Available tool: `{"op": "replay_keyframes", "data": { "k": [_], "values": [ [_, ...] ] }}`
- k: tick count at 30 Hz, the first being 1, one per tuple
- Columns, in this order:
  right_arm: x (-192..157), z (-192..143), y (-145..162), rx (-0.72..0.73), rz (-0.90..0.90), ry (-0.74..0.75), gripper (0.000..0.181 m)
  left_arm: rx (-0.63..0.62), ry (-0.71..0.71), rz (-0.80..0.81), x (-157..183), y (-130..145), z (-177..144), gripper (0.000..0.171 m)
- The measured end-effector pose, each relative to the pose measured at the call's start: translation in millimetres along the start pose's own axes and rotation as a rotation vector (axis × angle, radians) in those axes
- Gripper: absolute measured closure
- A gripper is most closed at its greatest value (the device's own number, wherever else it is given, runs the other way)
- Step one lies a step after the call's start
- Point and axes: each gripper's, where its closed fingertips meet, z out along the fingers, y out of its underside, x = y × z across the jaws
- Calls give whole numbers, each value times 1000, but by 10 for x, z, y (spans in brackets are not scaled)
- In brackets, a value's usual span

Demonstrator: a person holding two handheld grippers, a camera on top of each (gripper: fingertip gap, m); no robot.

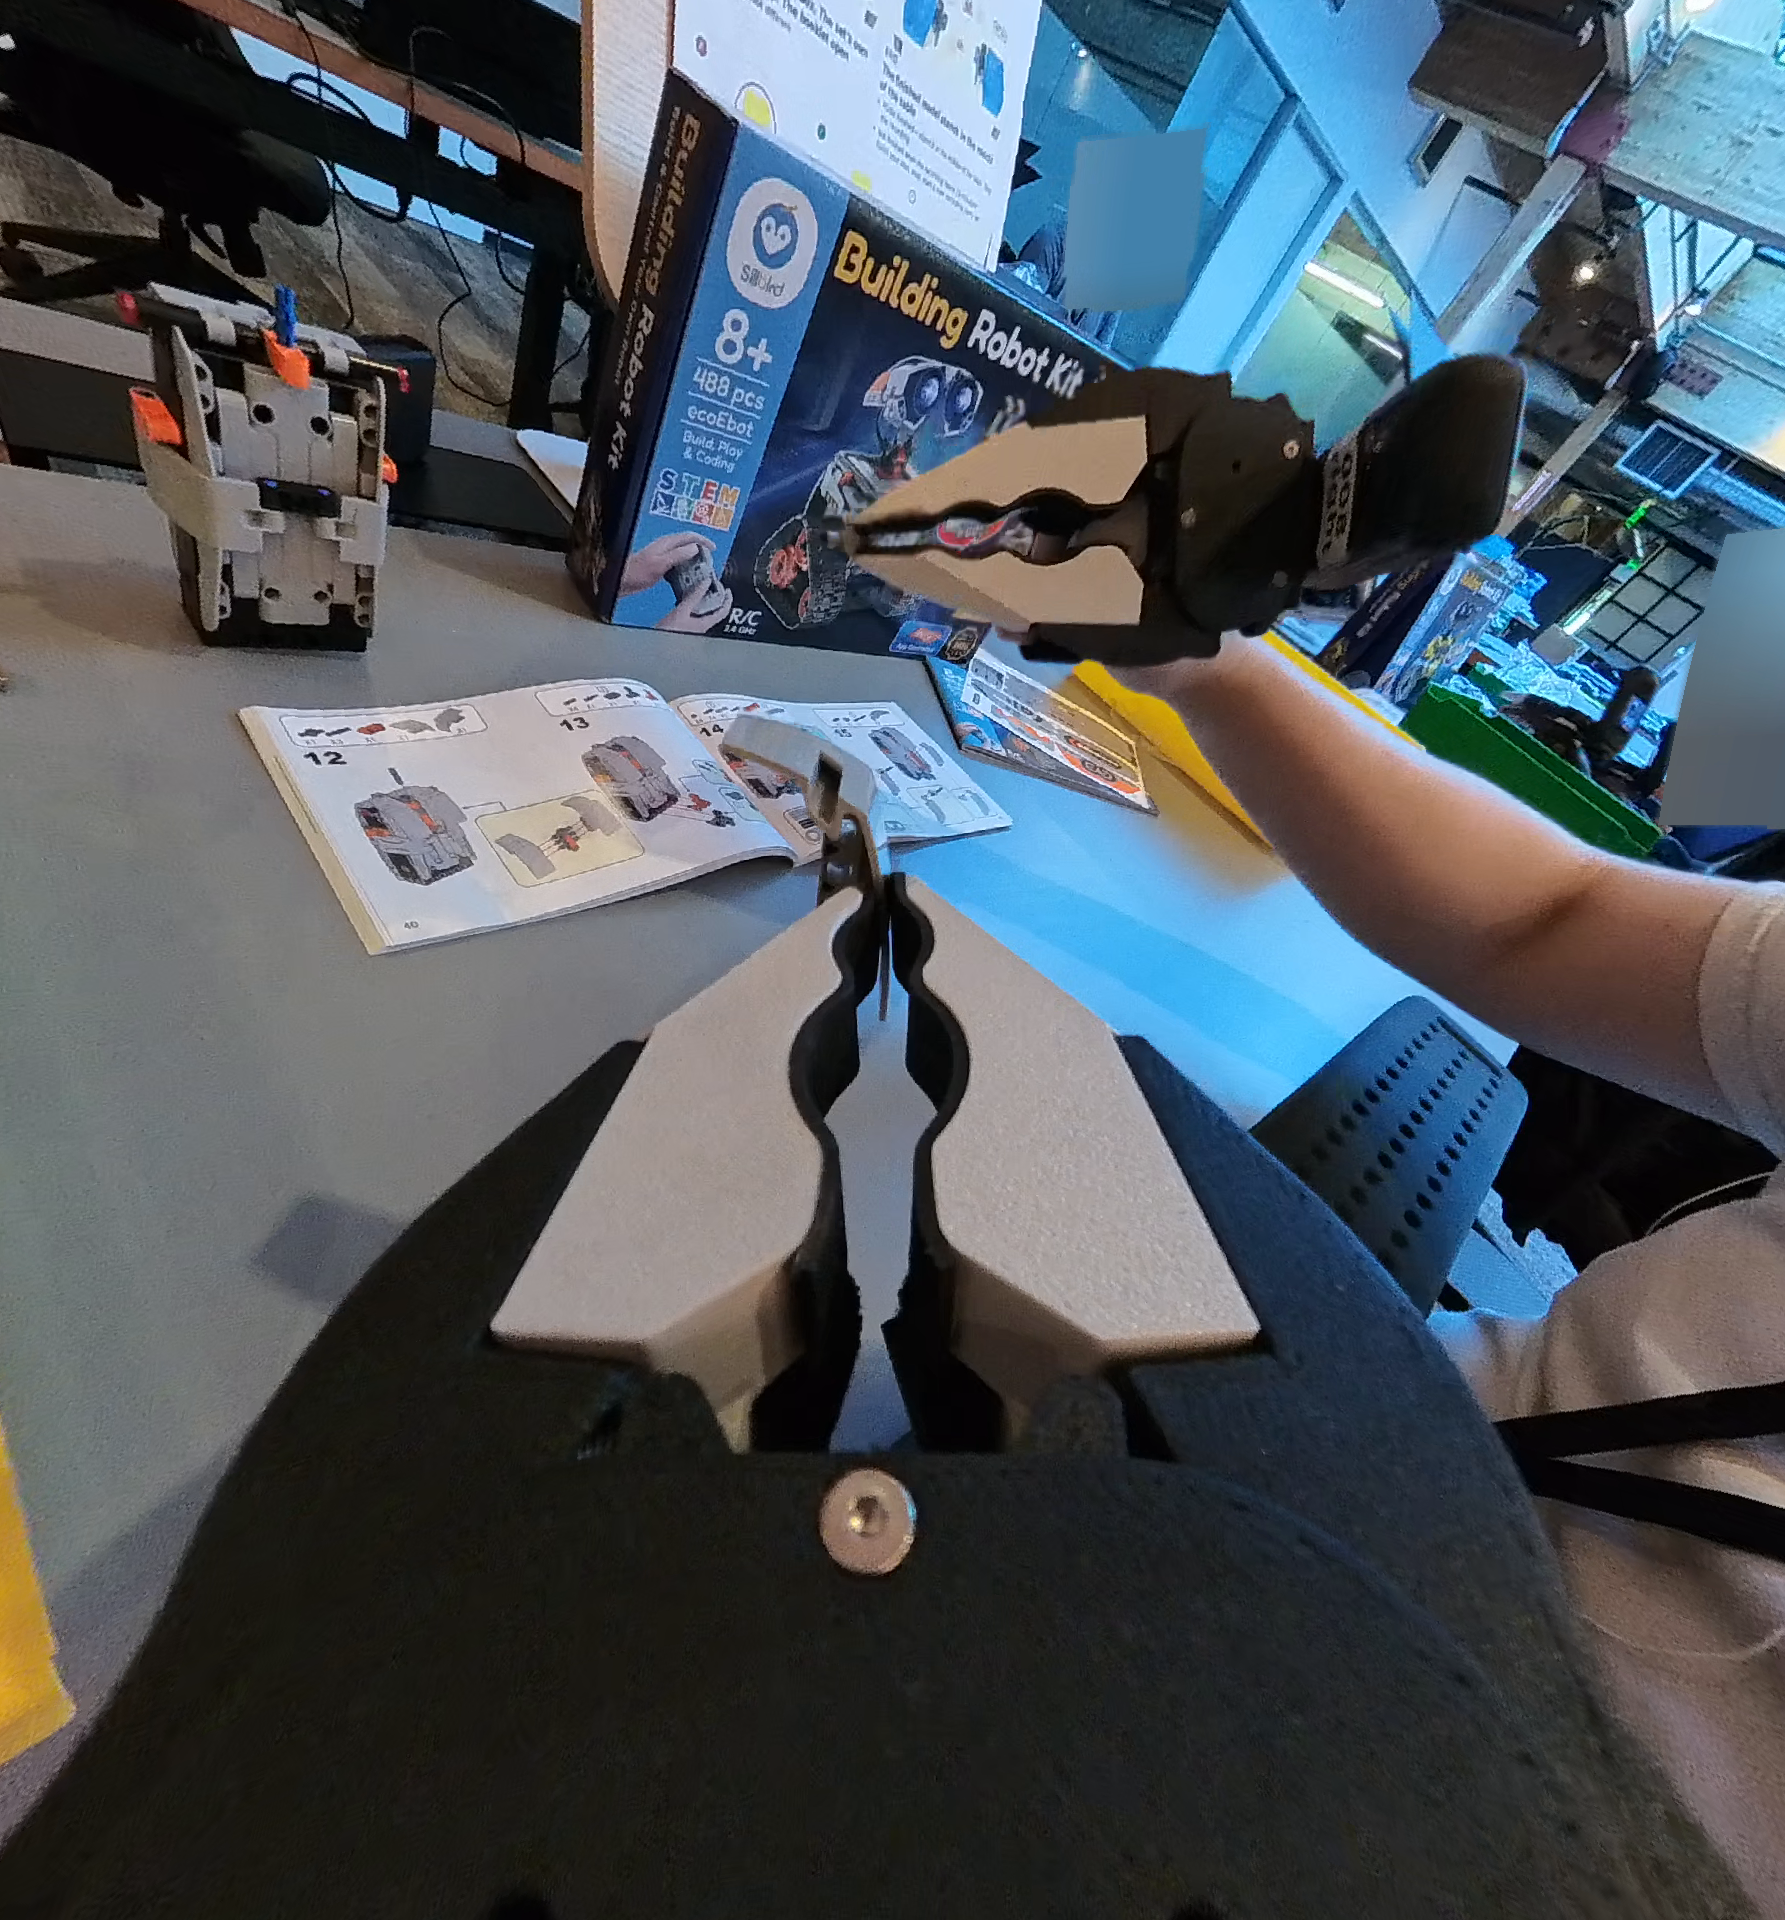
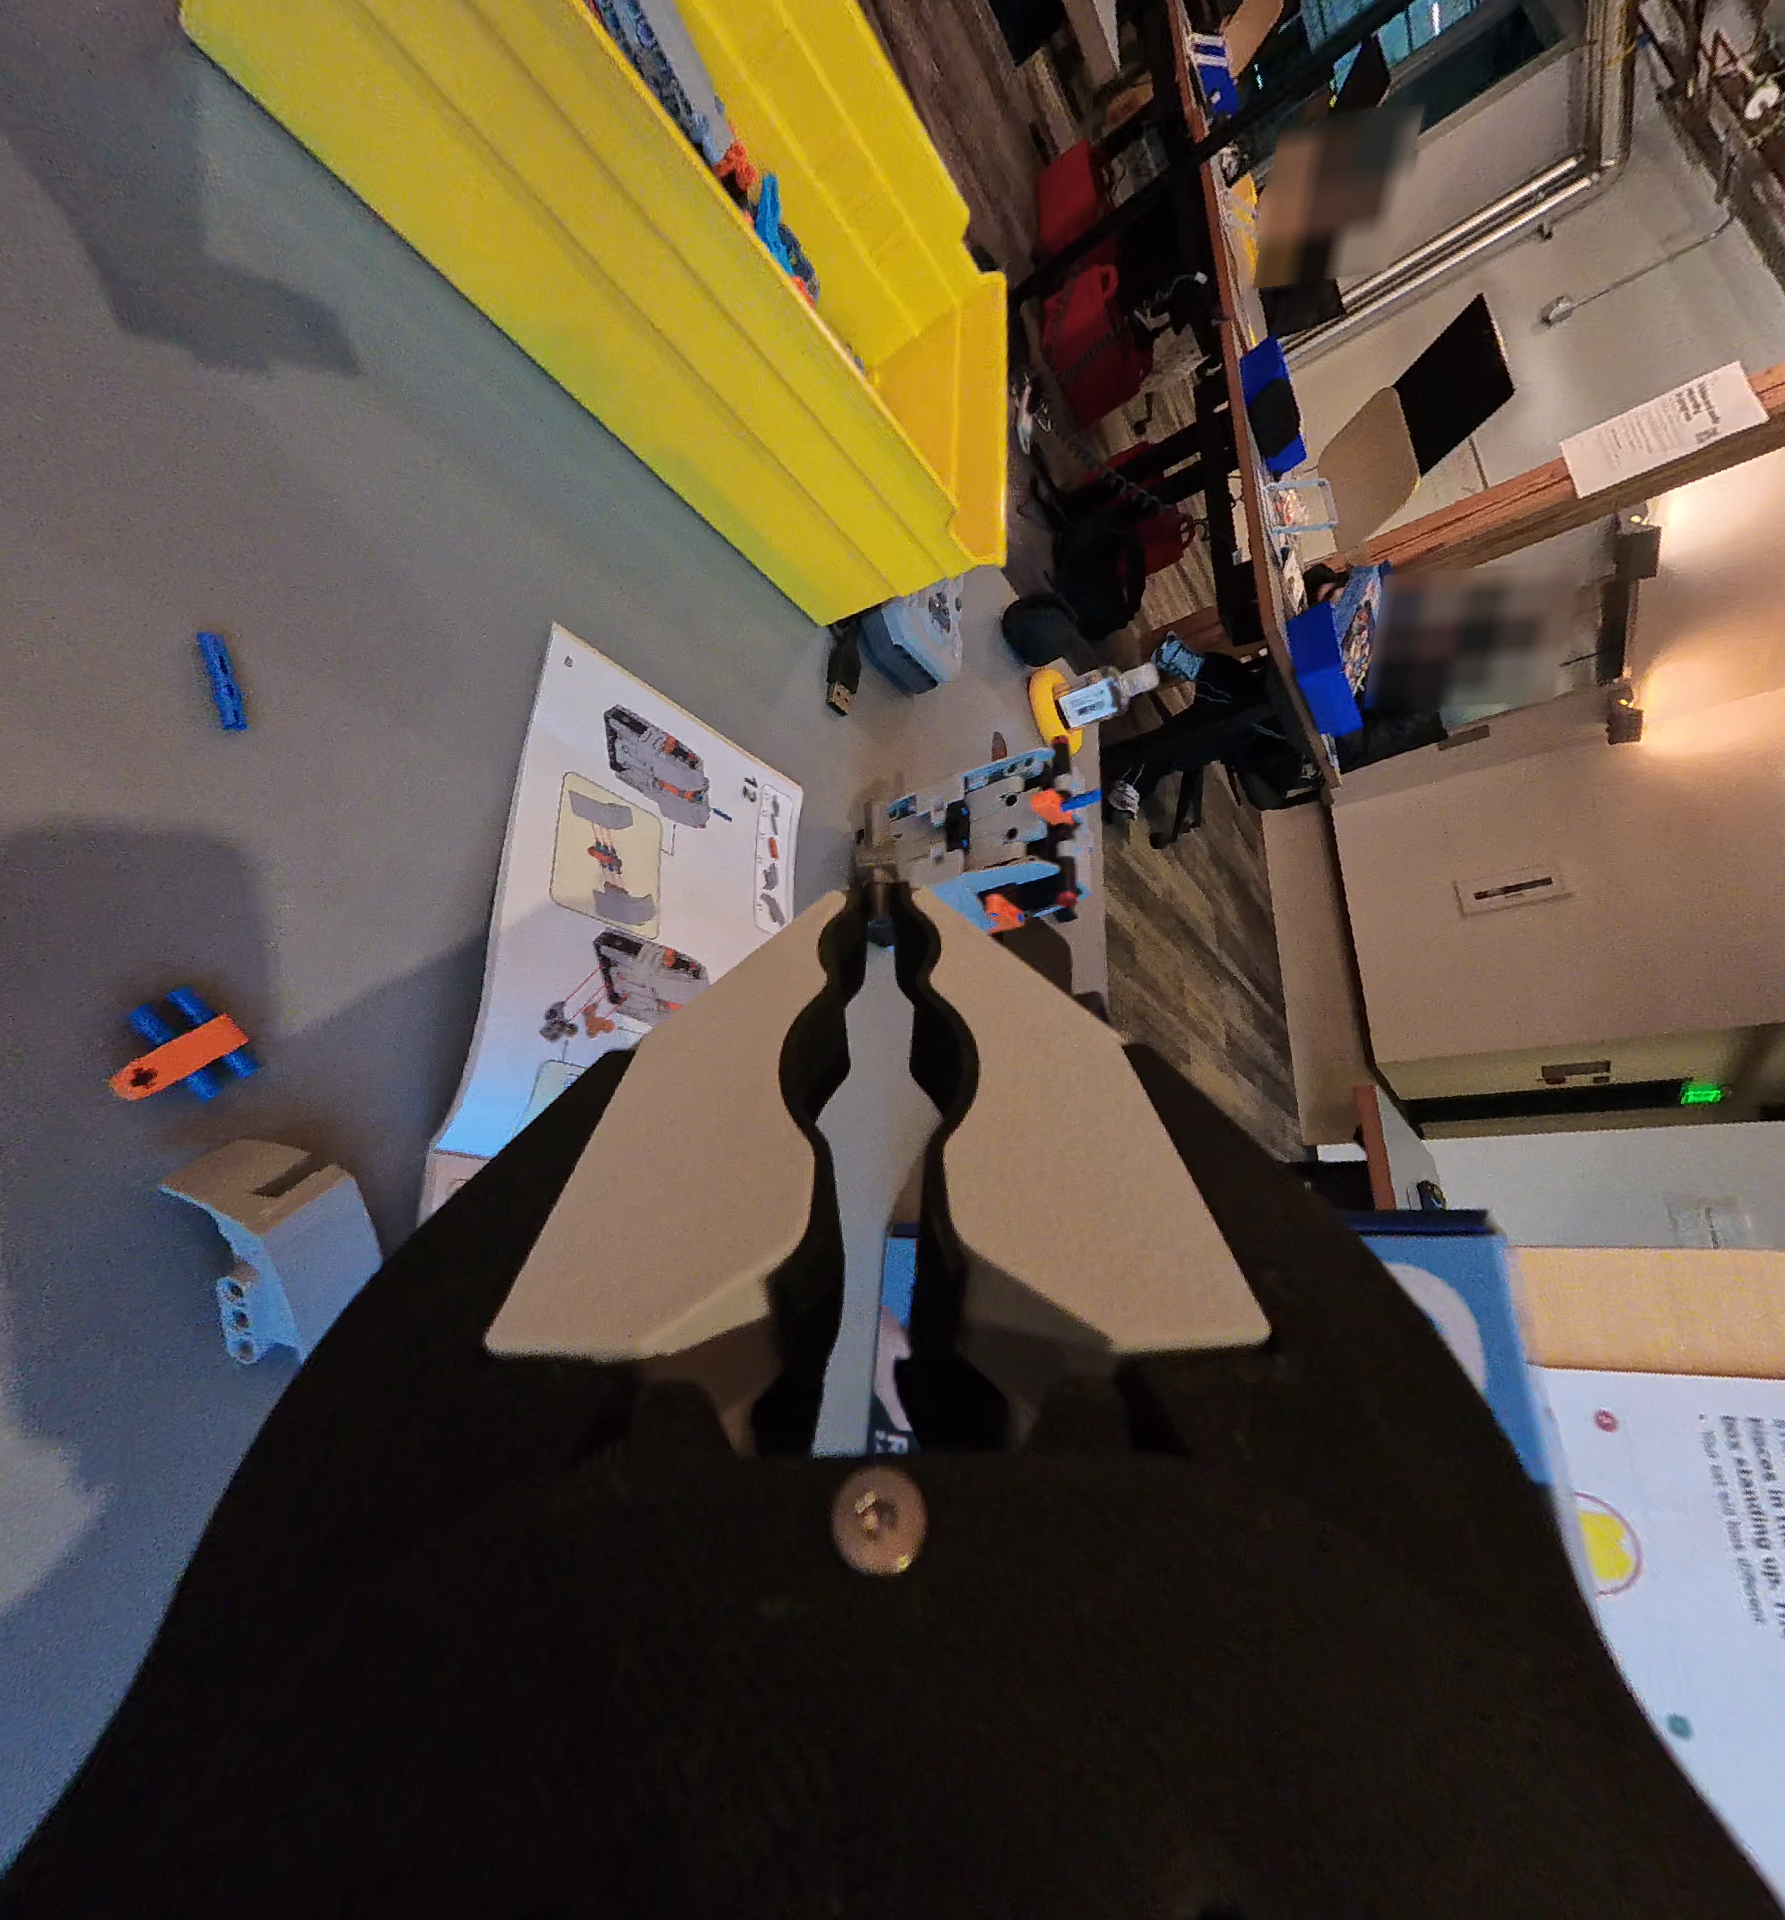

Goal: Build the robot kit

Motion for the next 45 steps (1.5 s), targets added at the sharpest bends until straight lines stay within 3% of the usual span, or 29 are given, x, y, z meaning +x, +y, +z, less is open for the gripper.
{"op": "replay_keyframes", "data": {
  "k": [8,15,23,28,36,42,45],
  "values": [
    [-611,54,194,-28,49,-71,178,-35,16,-35,-24,102,78,171],
    [-893,-125,-29,19,155,-125,178,-59,122,-106,100,211,193,171],
    [-1342,-352,-162,31,474,-237,179,-150,279,-244,392,539,478,171],
    [-1439,-551,-246,87,659,-180,179,-192,412,-399,598,698,627,171],
    [-1674,-800,-143,37,591,-89,178,-287,571,-513,802,849,702,171],
    [-1711,-819,-401,114,631,-138,178,-335,655,-557,937,895,701,171],
    [-1702,-857,-396,111,629,-127,178,-371,626,-569,922,979,744,171]
  ]
}}
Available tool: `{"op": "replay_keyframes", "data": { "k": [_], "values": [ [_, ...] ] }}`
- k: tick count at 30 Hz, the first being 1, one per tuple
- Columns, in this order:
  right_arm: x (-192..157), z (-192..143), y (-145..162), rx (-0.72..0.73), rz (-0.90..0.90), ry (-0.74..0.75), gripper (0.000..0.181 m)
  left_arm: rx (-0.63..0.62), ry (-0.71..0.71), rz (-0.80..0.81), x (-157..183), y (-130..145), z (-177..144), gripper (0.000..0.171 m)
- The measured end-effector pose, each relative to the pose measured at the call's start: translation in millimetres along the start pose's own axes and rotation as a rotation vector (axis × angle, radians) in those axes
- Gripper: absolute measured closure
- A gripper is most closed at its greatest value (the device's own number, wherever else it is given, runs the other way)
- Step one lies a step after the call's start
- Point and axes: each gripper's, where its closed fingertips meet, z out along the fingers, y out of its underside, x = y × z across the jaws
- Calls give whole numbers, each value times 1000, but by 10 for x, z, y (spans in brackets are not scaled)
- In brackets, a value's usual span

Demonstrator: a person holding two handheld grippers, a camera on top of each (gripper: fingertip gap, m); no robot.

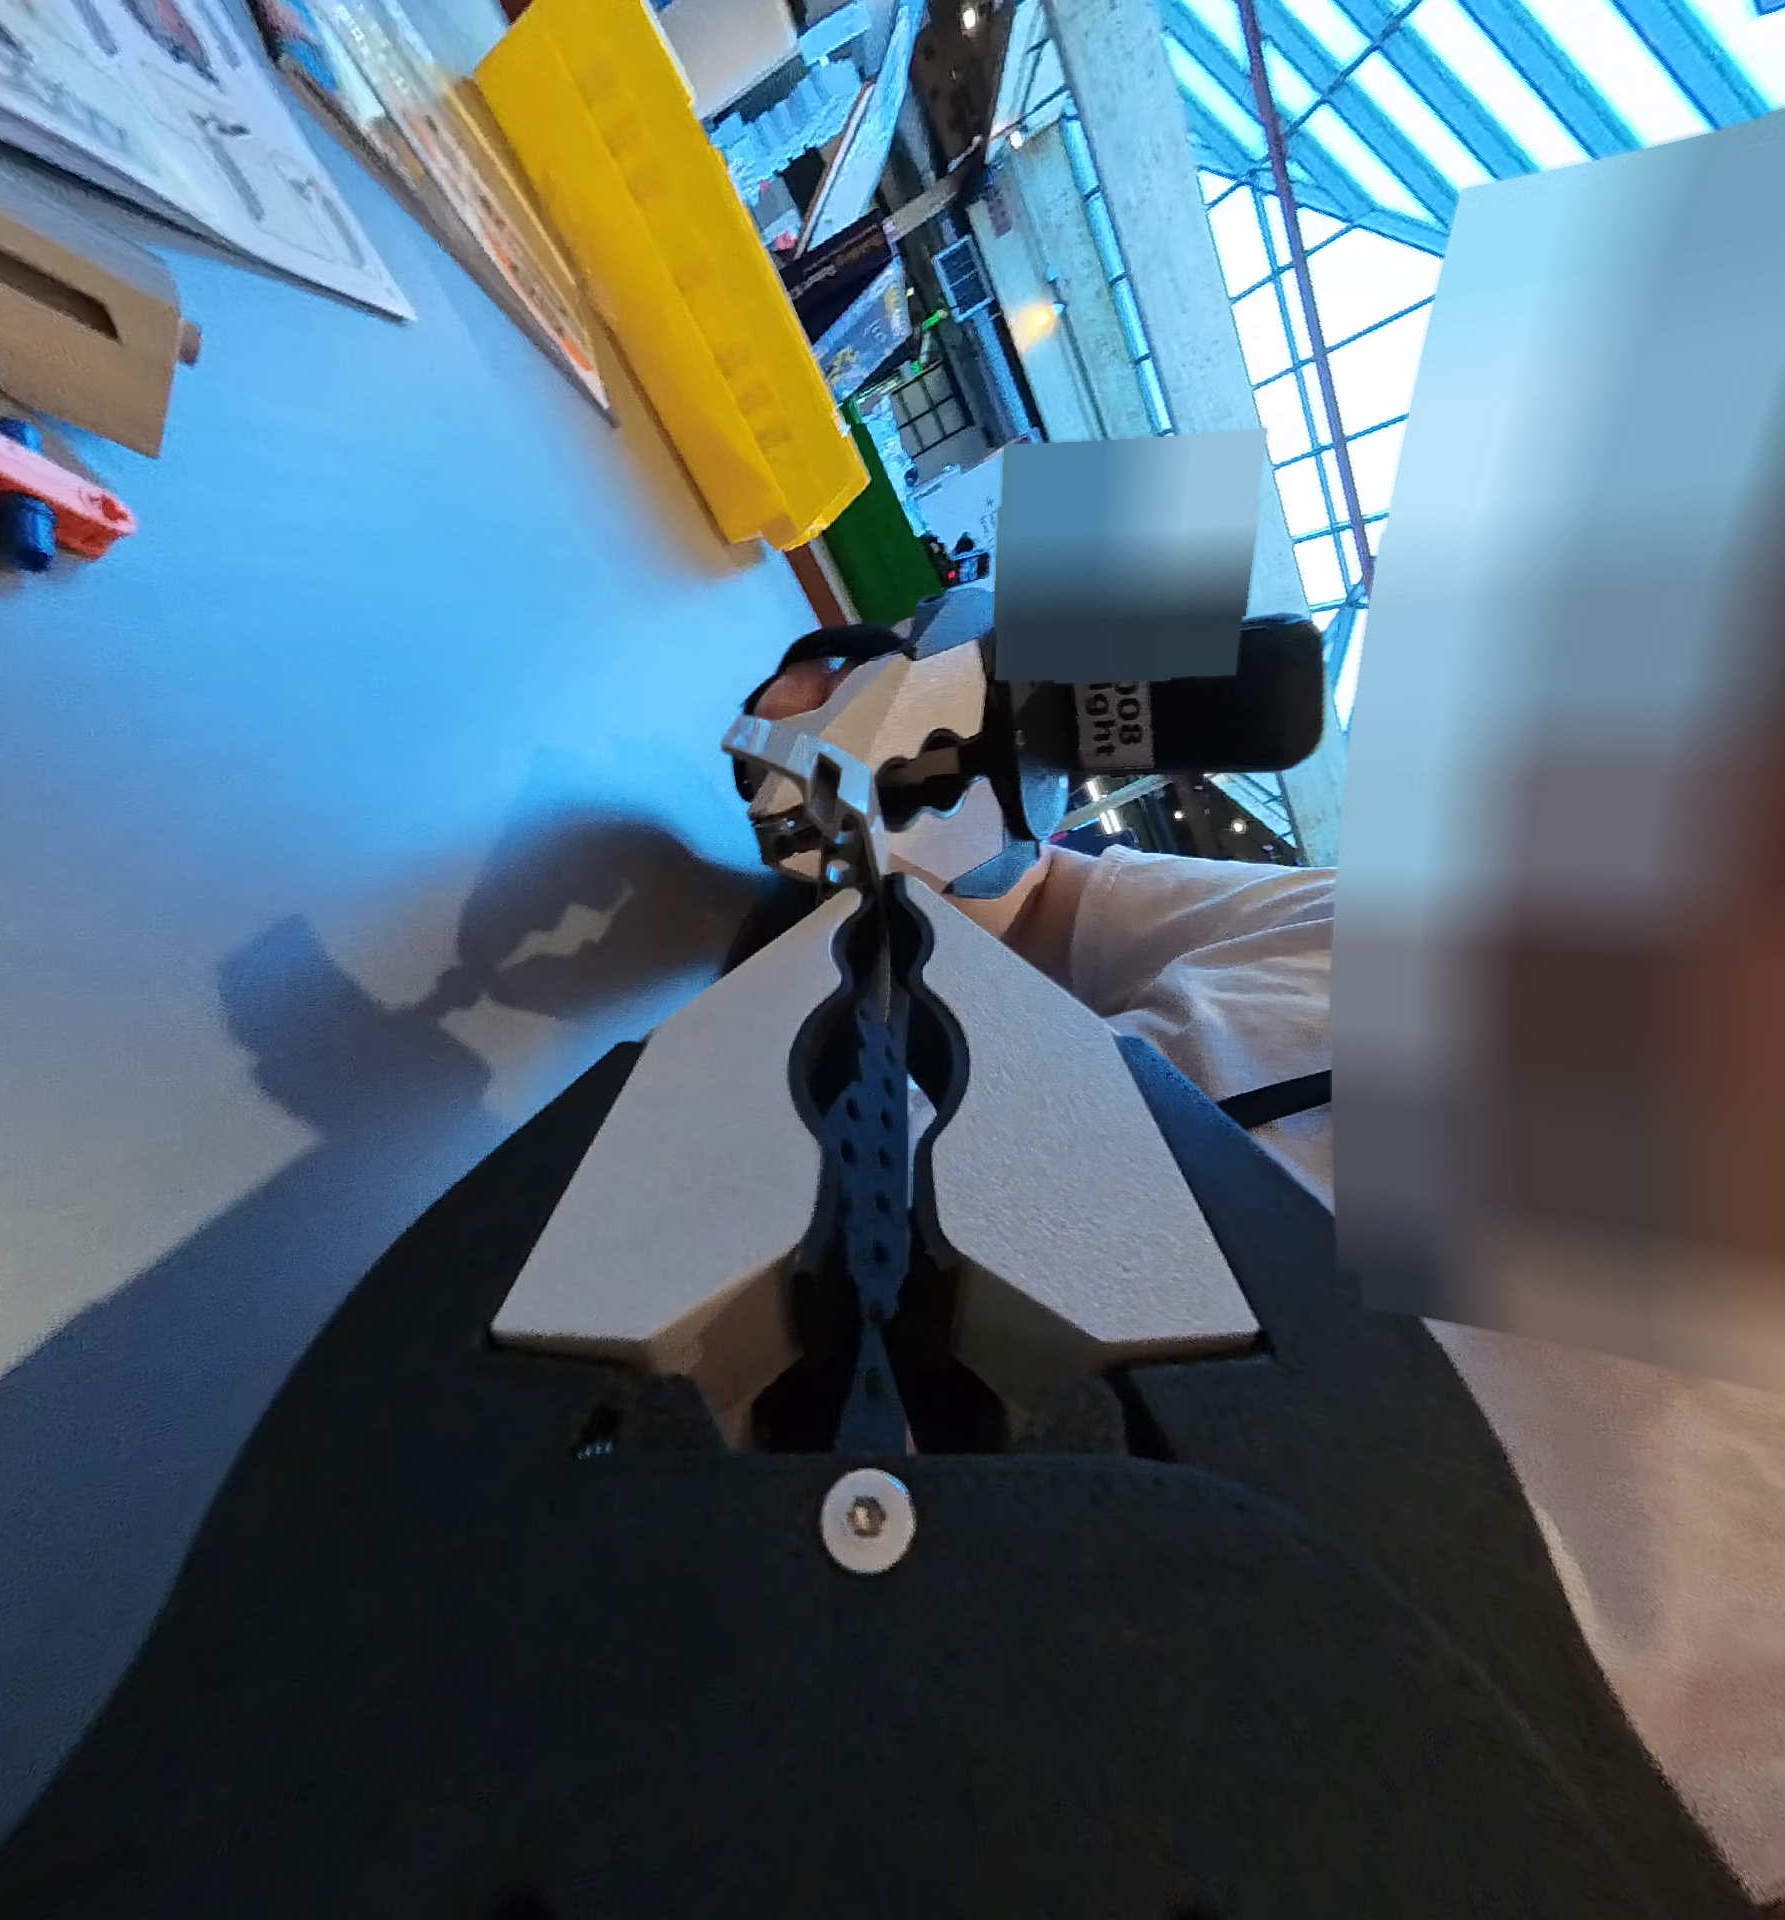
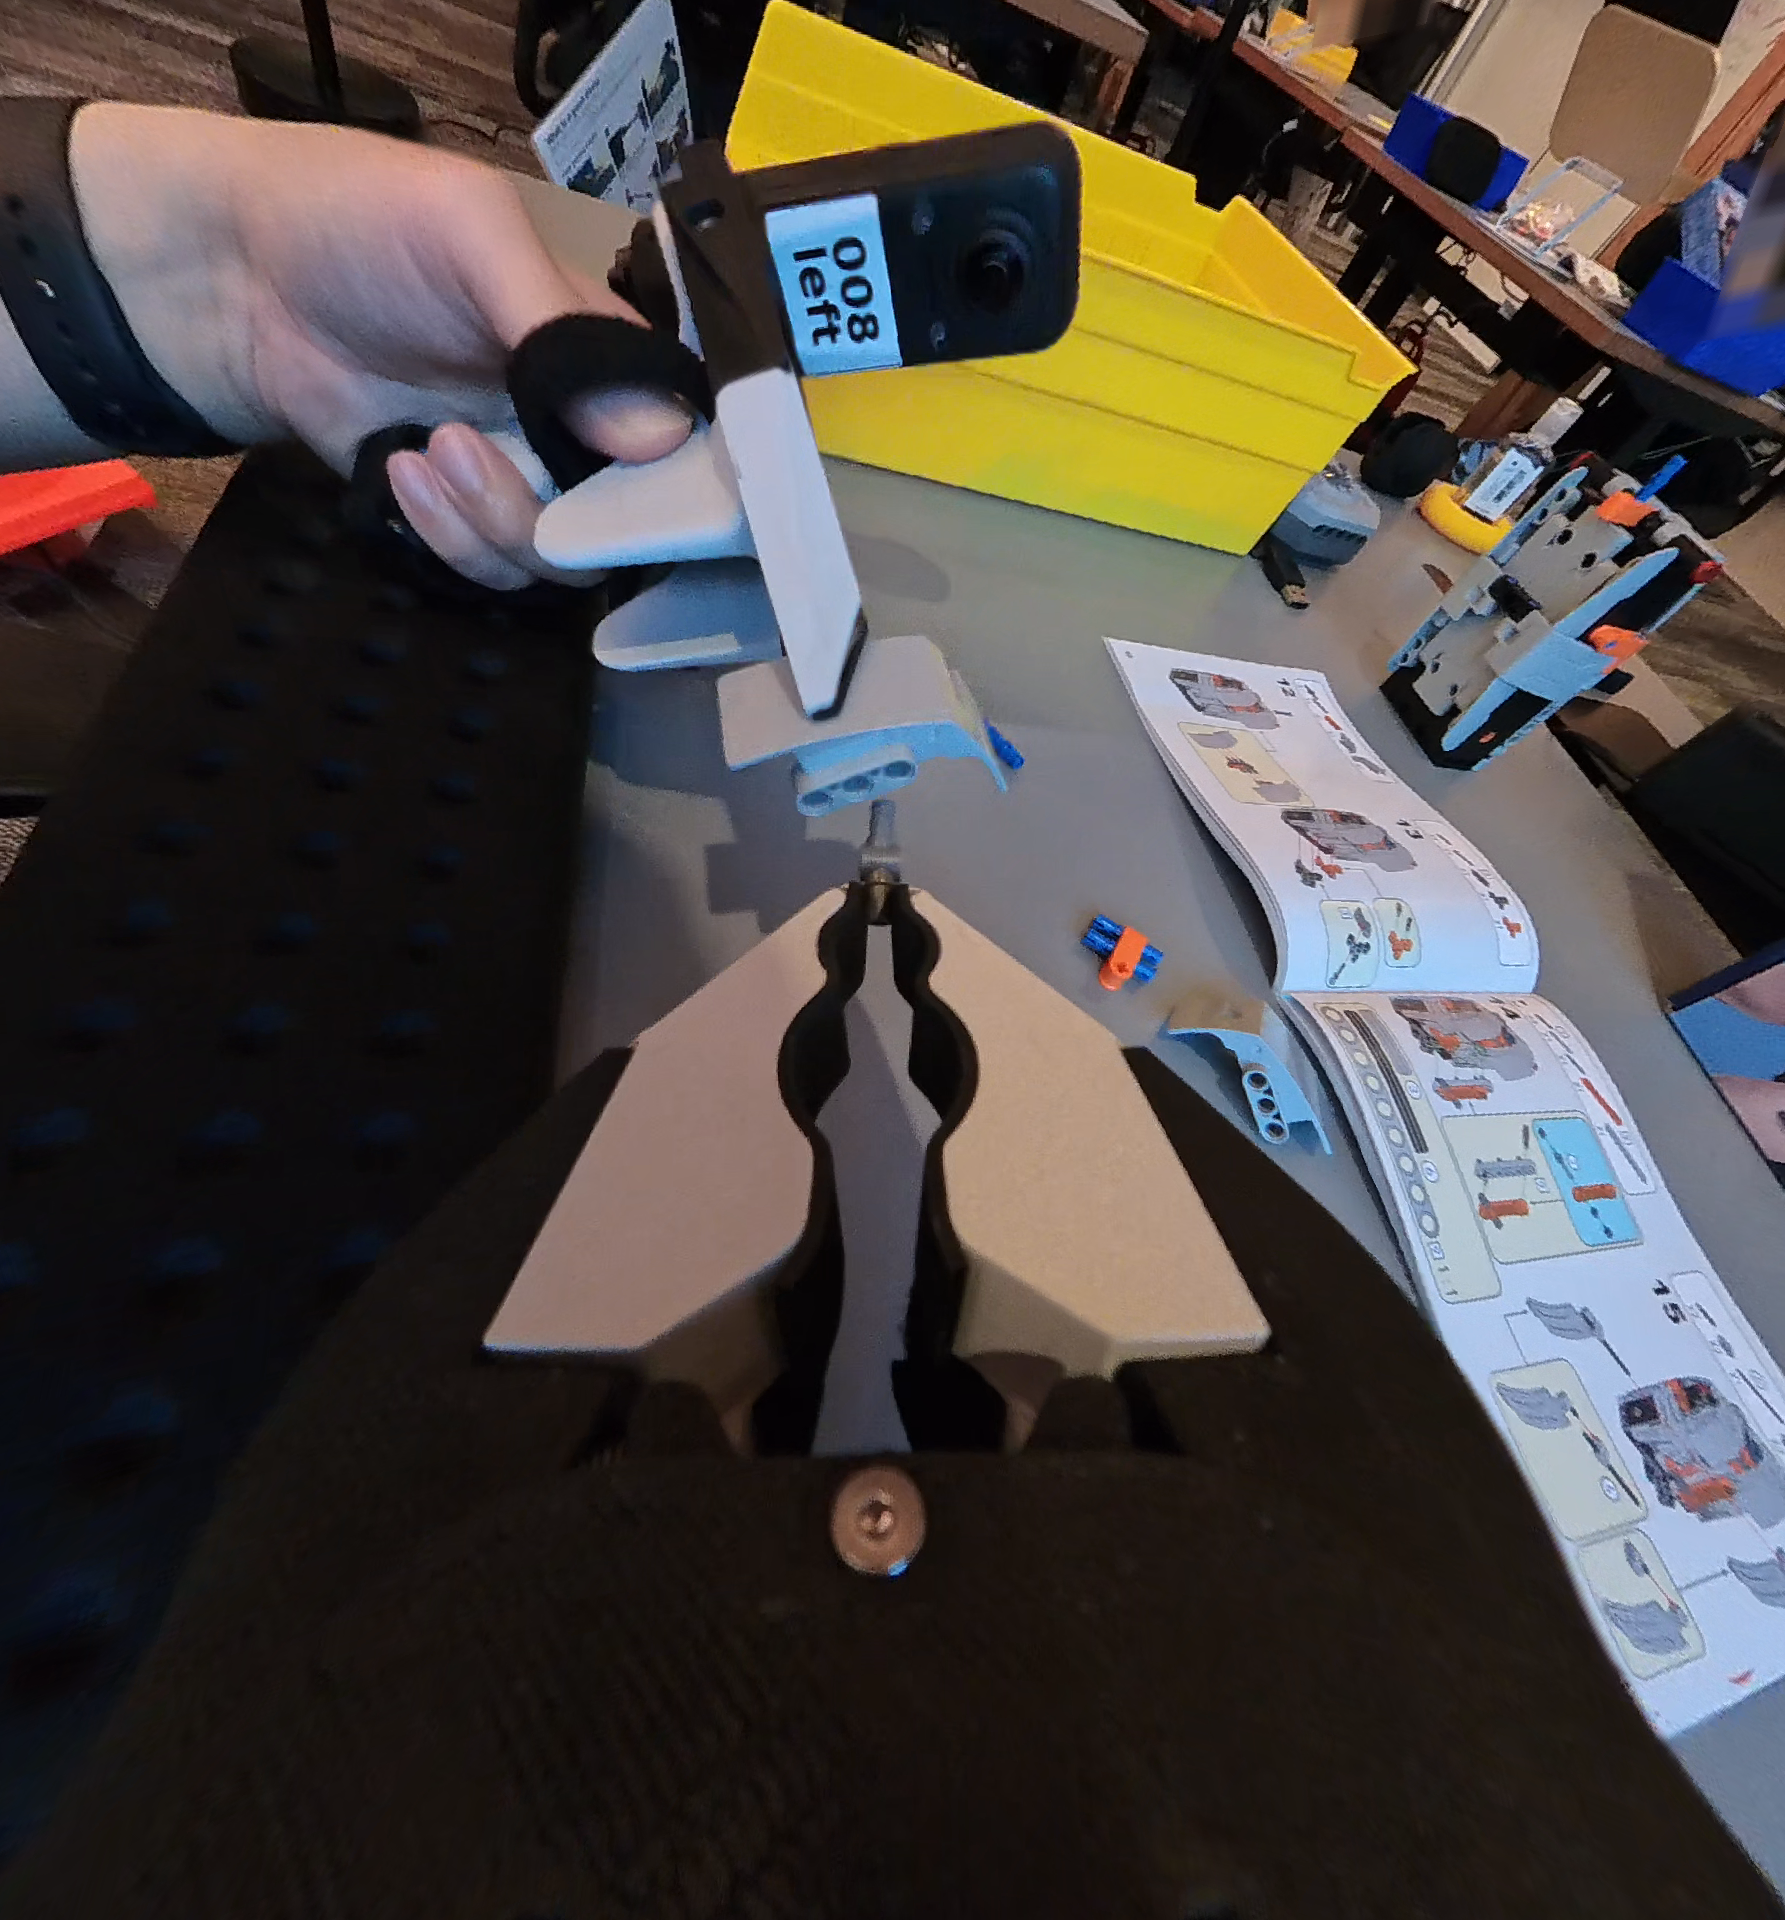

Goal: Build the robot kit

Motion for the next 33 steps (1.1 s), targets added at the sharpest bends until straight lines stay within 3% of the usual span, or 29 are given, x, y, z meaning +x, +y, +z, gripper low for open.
{"op": "replay_keyframes", "data": {
  "k": [21,33],
  "values": [
    [-13,50,182,-84,-154,42,178,-57,-124,-140,-276,90,16,171],
    [-89,66,251,-62,12,-89,178,-134,-213,-97,-360,208,28,171]
  ]
}}
